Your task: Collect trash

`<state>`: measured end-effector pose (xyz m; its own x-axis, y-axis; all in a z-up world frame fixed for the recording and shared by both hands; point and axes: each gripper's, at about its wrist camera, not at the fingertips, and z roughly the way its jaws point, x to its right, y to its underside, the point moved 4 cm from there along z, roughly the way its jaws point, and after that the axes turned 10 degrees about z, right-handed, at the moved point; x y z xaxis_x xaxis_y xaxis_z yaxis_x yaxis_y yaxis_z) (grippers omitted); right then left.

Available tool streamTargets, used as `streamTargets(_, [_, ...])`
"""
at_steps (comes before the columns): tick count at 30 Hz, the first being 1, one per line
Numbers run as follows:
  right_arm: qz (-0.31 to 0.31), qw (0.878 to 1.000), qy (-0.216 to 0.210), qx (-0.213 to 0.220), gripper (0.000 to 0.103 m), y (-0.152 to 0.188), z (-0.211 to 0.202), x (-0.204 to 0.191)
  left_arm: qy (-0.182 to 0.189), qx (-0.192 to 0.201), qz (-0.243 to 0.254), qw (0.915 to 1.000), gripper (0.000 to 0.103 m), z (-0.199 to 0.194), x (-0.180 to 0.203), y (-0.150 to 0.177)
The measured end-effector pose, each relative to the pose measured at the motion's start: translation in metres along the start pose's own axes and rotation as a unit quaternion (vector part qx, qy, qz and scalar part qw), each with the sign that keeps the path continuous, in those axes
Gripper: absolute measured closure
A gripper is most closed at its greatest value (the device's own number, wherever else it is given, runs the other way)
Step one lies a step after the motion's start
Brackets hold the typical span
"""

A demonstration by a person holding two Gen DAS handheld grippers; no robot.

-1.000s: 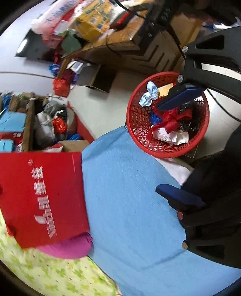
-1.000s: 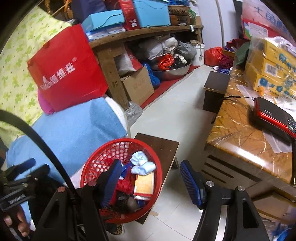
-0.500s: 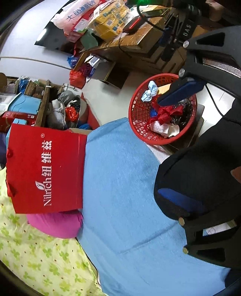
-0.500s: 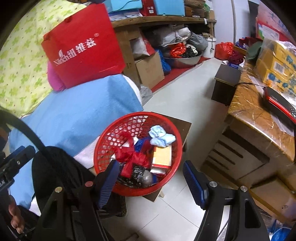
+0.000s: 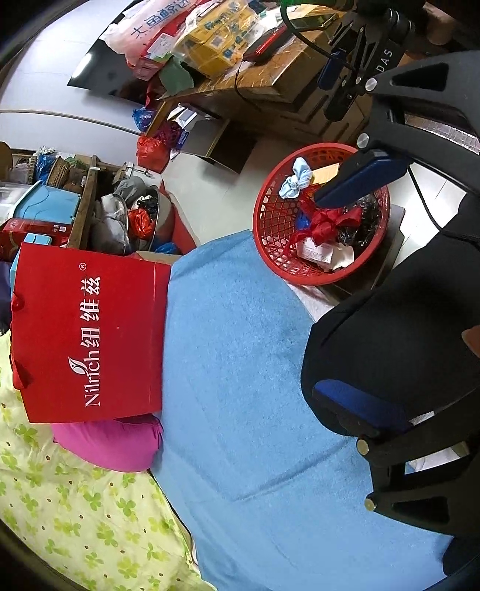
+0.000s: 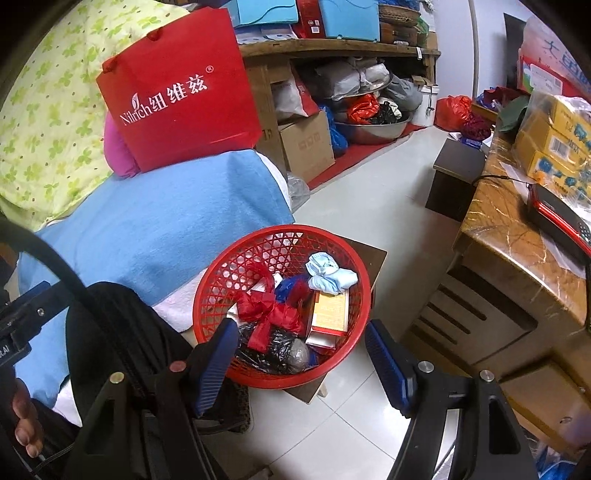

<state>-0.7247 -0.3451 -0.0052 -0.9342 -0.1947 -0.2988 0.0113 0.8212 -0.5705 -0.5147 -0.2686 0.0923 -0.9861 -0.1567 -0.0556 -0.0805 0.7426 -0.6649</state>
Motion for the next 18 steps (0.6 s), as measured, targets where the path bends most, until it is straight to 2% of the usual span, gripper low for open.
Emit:
streamTargets(4, [-0.001,1.000,-0.001,0.002,0.028,0.000,-0.001,-0.001,-0.013,0.000,0.007,0.9999,0.009,-0.002,0.001,-0.001])
streamTargets(9, [-0.001,1.000,-0.002,0.007,0.028,0.001,-0.003,-0.001,-0.006,0.008,0.011,0.9999,0.009,-0.007,0.003,-0.001])
streamTargets(18, [-0.002,1.000,-0.002,0.017,0.028,-0.002,-0.008,-0.003,-0.021,0.020,0.018,0.9994,0.009,-0.011,0.004,-0.001])
